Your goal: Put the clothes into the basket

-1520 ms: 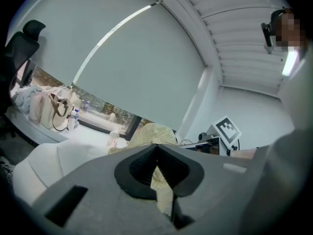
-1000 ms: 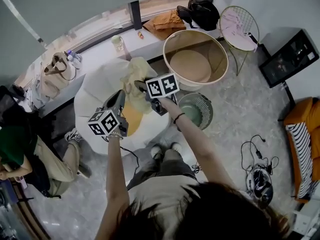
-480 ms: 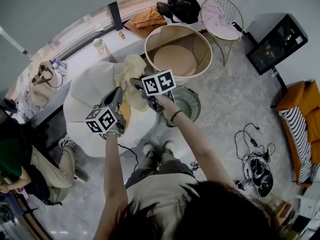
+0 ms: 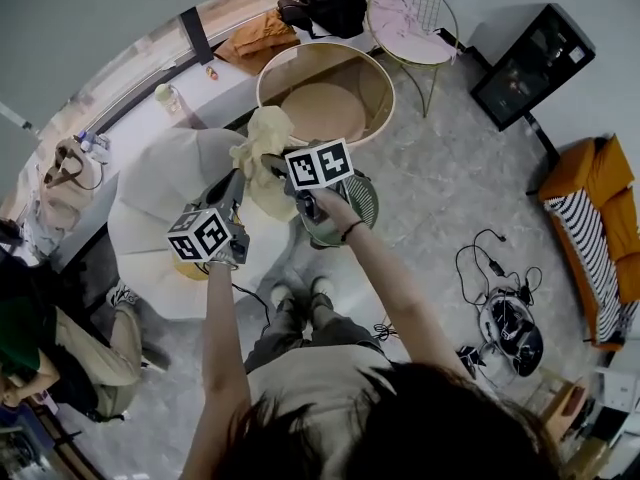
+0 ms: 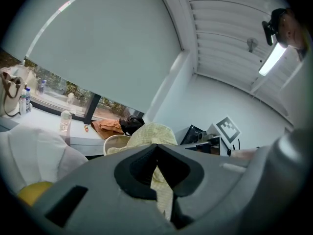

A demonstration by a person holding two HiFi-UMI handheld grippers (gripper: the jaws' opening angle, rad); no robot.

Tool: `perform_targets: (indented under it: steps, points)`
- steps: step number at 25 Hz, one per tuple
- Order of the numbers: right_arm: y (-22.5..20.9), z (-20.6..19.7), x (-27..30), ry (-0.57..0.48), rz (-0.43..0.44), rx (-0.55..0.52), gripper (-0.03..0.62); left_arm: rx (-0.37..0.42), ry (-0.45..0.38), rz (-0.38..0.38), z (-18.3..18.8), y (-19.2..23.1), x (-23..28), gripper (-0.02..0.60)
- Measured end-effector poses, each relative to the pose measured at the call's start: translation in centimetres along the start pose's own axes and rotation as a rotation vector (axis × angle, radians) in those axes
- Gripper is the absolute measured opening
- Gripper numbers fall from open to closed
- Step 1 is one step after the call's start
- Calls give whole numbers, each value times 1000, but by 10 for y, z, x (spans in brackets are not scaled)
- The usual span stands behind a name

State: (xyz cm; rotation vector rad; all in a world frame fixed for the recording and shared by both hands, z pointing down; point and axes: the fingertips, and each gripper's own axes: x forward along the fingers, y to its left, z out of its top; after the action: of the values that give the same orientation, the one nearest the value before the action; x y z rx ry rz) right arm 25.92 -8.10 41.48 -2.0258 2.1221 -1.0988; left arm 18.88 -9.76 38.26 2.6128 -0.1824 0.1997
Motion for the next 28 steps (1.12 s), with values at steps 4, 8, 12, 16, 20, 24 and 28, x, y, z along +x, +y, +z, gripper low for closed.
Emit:
perform_targets:
  steps: [4,8,12,16,20,24,28]
  points:
    - [-19,-2,-22,-13,-25,9,51,3,16,-34,-9,-21,20,11]
    - [-38,-2,-44,-23,-45,16,51,6,28,-68,-17,-42,41,11]
    - [-57,-3,-65,-35,-67,29,51,10,40,-99,-25,-61,61,11]
    - [-77,-3,-84,-49,-100,39,51,20,53,-136,-29,-78,80,11]
    - [-95,-9,-99,-57,-142,65,51,22,83,-179,-35,-92,96,11]
    - [-111,-12,-106,-66,-190,91,51,22,130,-222,-42,-94,113,11]
    - [-129,-20,-114,-64,-245,119,51,24,185,-268,-51,-98,132,11]
